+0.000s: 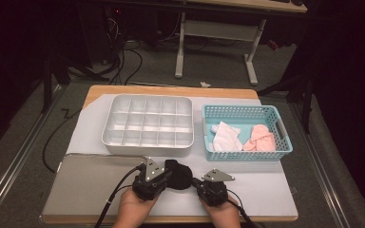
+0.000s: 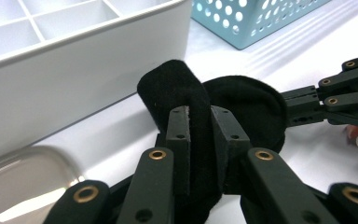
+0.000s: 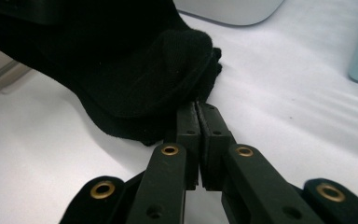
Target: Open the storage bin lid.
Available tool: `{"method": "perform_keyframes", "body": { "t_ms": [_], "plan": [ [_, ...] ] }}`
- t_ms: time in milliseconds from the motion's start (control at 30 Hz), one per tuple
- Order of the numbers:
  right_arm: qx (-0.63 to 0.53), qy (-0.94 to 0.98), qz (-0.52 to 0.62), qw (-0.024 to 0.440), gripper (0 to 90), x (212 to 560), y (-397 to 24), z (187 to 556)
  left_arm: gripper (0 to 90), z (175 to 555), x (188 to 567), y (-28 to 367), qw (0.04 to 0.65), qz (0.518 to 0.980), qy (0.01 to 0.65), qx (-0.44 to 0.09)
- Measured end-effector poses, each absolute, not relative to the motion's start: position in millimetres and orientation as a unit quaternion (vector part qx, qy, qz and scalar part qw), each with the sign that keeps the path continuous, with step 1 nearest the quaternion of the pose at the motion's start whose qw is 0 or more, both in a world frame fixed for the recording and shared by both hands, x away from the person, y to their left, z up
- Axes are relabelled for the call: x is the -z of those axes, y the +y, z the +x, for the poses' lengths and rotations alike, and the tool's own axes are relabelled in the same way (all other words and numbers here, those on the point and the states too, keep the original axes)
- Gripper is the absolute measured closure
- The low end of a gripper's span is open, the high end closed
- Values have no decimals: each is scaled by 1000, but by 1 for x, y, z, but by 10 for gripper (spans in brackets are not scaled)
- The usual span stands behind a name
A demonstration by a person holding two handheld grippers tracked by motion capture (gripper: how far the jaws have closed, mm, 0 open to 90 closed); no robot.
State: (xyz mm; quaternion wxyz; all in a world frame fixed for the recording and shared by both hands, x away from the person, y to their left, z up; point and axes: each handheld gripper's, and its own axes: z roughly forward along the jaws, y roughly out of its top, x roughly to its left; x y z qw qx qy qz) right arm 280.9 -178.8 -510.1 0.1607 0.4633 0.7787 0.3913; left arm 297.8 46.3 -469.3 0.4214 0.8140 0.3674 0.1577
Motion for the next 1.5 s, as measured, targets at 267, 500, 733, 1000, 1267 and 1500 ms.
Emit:
{"method": "perform_keyframes", "body": {
  "t_ms": [267,500,733,1000,1267,1500],
  "plan": [
    [-453,743,459,180,874,486,-194,272,787,297,468,38,420,819,358,-157],
    [-419,768,460,149,872,507,-178,283,793,297,469,28,423,822,350,-149],
    [-411,770,467,144,872,509,-178,286,792,300,475,12,424,830,336,-133],
    [-417,754,484,152,865,507,-201,278,772,303,478,-4,424,837,321,-128],
    [-440,735,488,167,866,495,-218,280,706,302,486,-12,428,842,307,-113],
    [-460,740,459,178,884,474,-201,293,683,298,489,-14,433,844,296,-111]
  ]
}}
